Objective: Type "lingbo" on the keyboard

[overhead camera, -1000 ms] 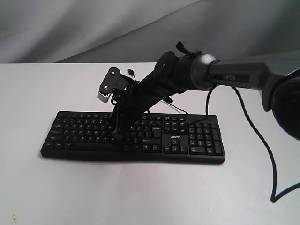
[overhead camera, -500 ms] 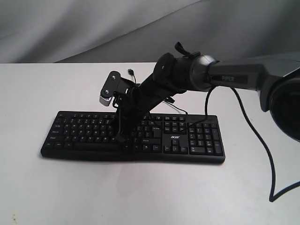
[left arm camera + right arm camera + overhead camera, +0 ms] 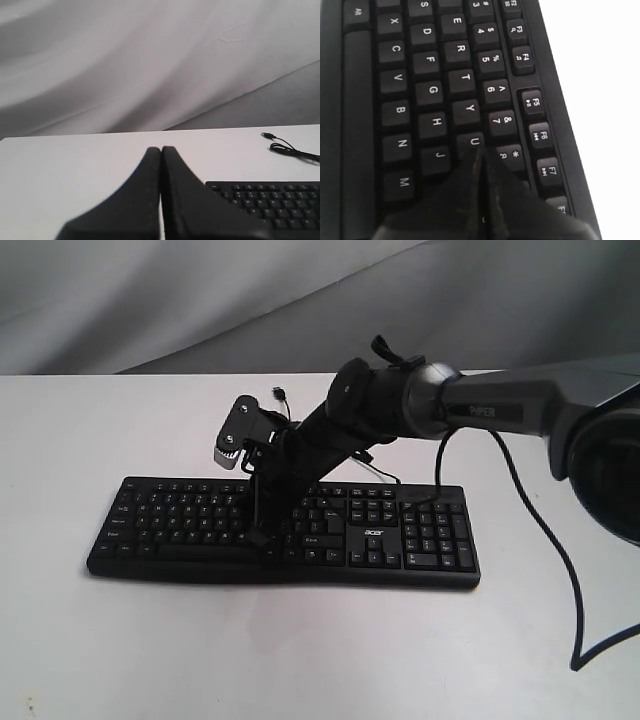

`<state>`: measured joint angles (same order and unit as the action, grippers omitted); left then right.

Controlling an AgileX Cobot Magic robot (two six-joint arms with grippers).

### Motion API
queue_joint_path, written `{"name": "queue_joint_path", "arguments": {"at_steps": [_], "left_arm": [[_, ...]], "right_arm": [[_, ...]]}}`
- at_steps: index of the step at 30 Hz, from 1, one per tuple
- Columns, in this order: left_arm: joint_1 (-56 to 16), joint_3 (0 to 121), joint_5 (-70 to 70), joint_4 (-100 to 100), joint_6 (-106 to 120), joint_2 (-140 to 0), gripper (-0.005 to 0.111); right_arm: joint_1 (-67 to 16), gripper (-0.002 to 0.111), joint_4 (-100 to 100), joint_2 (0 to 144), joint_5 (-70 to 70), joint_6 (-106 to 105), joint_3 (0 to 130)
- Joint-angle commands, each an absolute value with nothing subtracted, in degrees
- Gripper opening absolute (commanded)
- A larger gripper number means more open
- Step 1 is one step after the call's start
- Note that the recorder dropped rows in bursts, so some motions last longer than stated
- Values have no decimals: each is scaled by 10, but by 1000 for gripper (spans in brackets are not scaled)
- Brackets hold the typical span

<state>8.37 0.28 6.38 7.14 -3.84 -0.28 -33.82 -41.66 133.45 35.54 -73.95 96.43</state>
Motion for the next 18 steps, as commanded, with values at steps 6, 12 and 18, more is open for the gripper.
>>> {"name": "queue_joint_path", "arguments": {"at_steps": [6, 12, 18], "left_arm": [[80, 0, 60, 72, -40, 0, 1], [80, 0, 60, 72, -40, 0, 1], [80, 0, 60, 72, -40, 0, 1]], "right_arm": [[-341, 0, -414, 1314, 363, -743, 968], [-359, 0, -415, 1303, 383, -743, 968], [-370, 0, -415, 1313, 410, -745, 968]]}}
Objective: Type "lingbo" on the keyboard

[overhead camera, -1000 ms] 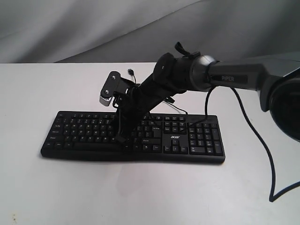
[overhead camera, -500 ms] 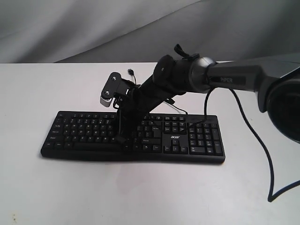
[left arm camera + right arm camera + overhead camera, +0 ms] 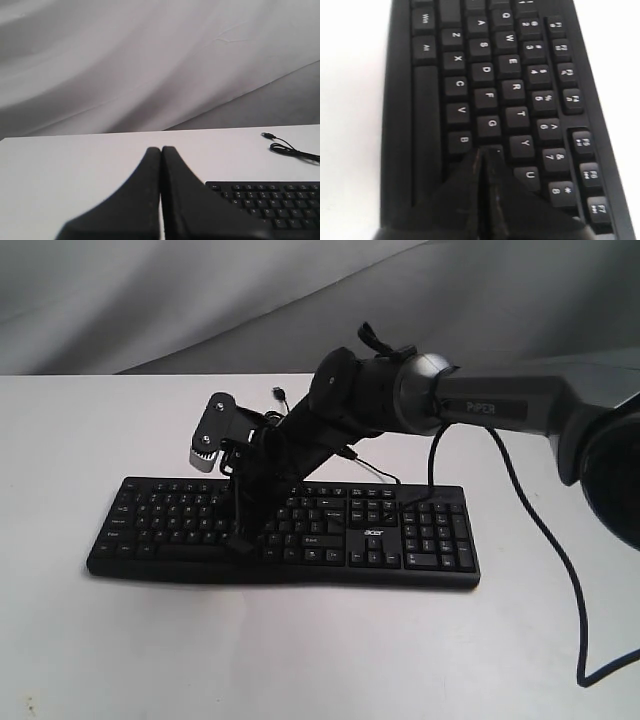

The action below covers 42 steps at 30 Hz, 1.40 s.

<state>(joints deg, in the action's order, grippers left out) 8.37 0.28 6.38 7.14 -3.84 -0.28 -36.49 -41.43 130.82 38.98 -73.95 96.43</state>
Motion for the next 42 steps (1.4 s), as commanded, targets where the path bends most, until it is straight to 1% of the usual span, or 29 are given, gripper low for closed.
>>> {"name": "queue_joint_path", "arguments": {"at_steps": [1, 31, 42], "left_arm": [[80, 0, 60, 72, -40, 0, 1], [80, 0, 60, 72, -40, 0, 1], [80, 0, 60, 72, -40, 0, 1]], "right_arm": [[-372, 0, -414, 1314, 410, -746, 968], [-376, 0, -445, 1342, 381, -783, 968], [-376, 0, -452, 1317, 370, -784, 971]]}}
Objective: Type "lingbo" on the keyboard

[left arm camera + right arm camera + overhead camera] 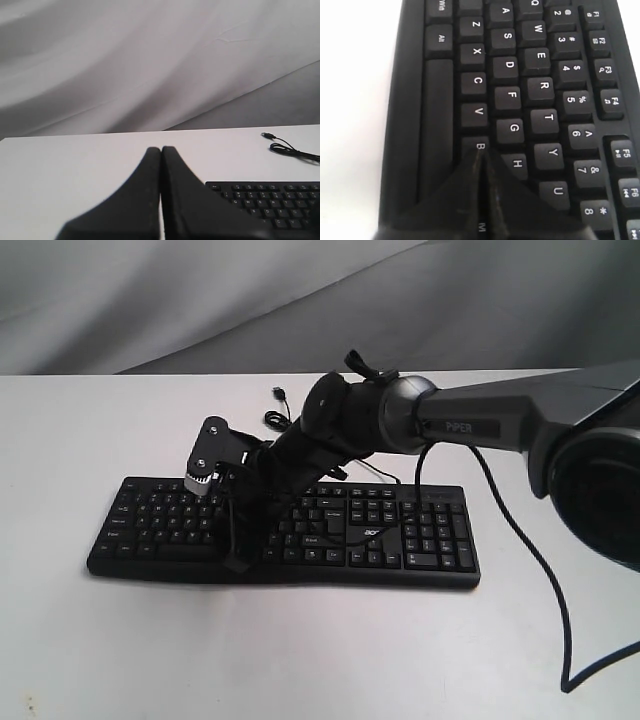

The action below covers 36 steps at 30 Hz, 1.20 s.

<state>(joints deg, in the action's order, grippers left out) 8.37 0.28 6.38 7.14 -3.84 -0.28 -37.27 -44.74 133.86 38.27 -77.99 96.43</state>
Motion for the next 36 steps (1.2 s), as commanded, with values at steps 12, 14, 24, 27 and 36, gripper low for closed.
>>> {"name": "queue_joint_path", "arguments": {"at_steps": [12, 14, 24, 27, 36], "left_arm": [[80, 0, 60, 72, -40, 0, 1], [80, 0, 60, 72, -40, 0, 1], [80, 0, 60, 72, -40, 0, 1], [80, 0, 60, 72, -40, 0, 1], [80, 0, 60, 72, -40, 0, 1]], "right_arm": [[-387, 0, -454, 1371, 387, -761, 1054], [-387, 0, -451, 1373, 386, -760, 1054], [-387, 0, -435, 1375, 386, -746, 1054], [-387, 0, -430, 1375, 385, -746, 1054], [-387, 0, -428, 1384, 375, -746, 1054]]}}
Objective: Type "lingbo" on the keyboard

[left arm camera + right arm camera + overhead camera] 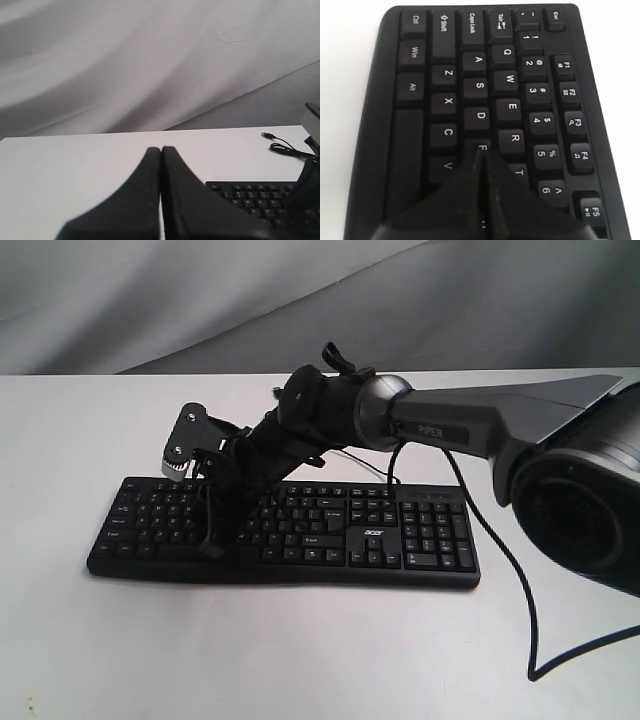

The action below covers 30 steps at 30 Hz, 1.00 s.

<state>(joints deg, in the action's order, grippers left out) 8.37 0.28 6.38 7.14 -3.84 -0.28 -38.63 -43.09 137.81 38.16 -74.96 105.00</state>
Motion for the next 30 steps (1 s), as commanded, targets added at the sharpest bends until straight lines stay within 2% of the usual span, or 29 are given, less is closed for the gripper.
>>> {"name": "queue_joint_path", "arguments": {"at_steps": [1, 30], "left_arm": [[80, 0, 60, 72, -40, 0, 1], [80, 0, 60, 72, -40, 0, 1]], "right_arm": [[-387, 0, -427, 1388, 374, -746, 1054], [-387, 0, -405, 1355, 437, -742, 1038]]}}
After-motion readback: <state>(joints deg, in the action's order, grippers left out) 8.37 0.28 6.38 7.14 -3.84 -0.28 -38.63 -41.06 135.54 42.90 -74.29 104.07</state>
